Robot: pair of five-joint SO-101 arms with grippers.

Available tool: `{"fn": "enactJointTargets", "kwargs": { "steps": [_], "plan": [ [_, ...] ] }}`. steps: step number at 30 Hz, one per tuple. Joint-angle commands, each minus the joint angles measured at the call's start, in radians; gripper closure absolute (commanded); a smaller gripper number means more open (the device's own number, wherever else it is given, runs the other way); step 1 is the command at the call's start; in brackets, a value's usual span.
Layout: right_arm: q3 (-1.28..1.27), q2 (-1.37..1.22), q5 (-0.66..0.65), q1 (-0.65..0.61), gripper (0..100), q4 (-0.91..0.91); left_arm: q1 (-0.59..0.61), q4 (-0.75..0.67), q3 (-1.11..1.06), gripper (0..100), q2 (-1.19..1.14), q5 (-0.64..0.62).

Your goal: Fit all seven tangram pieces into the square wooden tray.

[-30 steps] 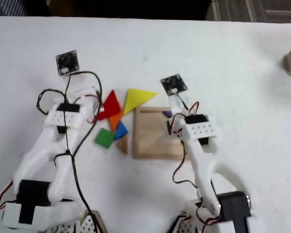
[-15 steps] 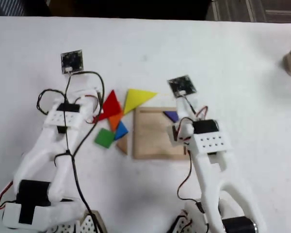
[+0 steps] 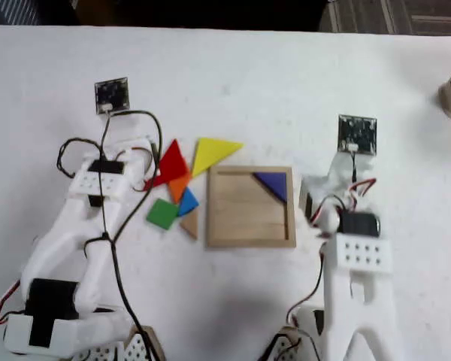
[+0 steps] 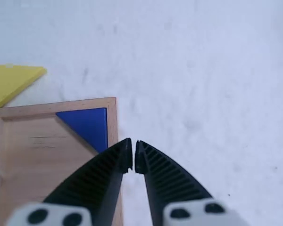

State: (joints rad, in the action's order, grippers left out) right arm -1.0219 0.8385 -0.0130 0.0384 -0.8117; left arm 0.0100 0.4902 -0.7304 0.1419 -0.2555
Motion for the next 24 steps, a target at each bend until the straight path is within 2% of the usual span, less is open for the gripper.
{"fn": "enactJointTargets", "kwargs": {
  "steps": [1,5,9,16,24],
  "plan": [
    [-0.057,0.189,0.008,-0.015,98.1,0.016,-0.01,-0.025,0.006,98,0.05,0.009],
    [-0.193,0.4,0.008,-0.015,98.1,0.088,-0.008,-0.025,0.005,98,0.05,0.009],
    [-0.351,0.608,0.006,-0.033,98.1,0.245,-0.008,-0.025,0.005,98,0.05,0.009],
    [-0.628,0.967,0.009,-0.047,98.1,0.746,-0.008,-0.025,0.005,97,0.05,0.009],
    [-0.64,0.966,0.006,-0.13,98.1,1.213,-0.007,-0.028,0.017,97,0.008,0.011]
  ]
}}
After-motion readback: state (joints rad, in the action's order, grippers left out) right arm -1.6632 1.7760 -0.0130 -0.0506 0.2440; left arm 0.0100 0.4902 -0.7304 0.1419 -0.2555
